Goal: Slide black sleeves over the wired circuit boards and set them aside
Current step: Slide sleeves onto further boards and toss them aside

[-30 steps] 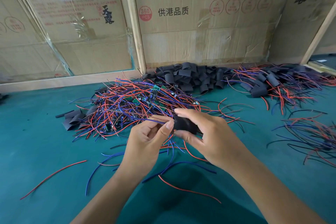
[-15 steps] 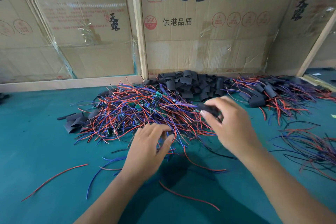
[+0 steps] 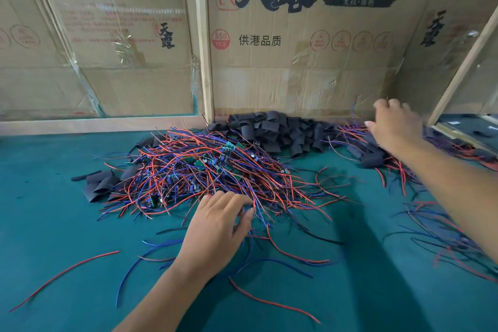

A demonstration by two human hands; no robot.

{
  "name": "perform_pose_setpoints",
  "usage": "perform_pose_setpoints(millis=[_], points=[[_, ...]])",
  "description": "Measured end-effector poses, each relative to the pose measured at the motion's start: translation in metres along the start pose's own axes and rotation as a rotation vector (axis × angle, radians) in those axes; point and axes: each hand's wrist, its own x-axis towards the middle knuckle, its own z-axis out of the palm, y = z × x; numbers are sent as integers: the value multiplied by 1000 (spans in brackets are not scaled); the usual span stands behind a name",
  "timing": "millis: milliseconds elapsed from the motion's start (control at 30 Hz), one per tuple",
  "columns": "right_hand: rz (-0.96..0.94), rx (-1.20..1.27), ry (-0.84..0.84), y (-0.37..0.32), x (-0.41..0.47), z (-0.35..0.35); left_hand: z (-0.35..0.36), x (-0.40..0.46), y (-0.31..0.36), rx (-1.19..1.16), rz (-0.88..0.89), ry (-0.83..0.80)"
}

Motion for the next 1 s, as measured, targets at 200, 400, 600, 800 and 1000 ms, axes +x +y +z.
perform_pose_setpoints(millis=[200,400,600,800,1000], points=[[-160,273,-292,-63,-19,32,1,0,8,86,129,9],[-445,121,-447,-91,-24,61,1,0,11,95,156,4],[-588,-112,-429,-95,-23,75,-2,0,13,63,227,31],[-427,69,-416,-93,-35,56,-2,-1,13,61,241,59],[167,1228,-414,-74,-82,-7,1,2,11,111,213,108]])
